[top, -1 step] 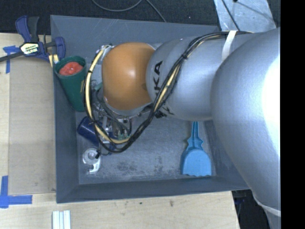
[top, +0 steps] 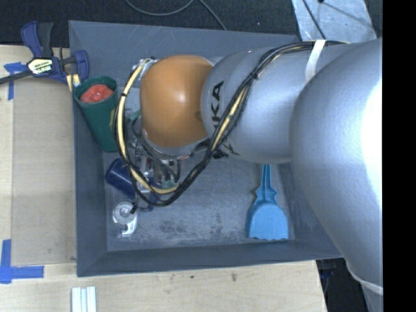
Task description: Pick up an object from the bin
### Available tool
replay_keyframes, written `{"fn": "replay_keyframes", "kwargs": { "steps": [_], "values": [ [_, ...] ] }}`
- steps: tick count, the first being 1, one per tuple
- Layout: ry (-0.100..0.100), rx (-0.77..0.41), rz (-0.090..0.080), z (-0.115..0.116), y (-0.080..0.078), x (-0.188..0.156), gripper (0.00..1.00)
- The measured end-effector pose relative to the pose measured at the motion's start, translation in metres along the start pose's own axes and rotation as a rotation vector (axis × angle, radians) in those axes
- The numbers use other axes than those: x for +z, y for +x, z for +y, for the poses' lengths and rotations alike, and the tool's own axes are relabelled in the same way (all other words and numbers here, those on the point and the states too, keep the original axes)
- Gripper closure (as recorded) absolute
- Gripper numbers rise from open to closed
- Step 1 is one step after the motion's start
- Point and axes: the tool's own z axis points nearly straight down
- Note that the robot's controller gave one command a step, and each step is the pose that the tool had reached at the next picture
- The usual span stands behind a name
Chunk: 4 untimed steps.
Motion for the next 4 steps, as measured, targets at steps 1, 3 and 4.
{"fn": "replay_keyframes", "kwargs": {
  "steps": [1, 3, 4],
  "values": [
    [0.001, -0.056, 0.001, 0.009, -0.026, 0.002, 0.00],
    [-0.001, 0.222, -0.001, 0.006, -0.022, 0.036, 0.00],
    [0.000, 0.349, 0.000, 0.006, -0.035, 0.038, 0.00]
  ]
}}
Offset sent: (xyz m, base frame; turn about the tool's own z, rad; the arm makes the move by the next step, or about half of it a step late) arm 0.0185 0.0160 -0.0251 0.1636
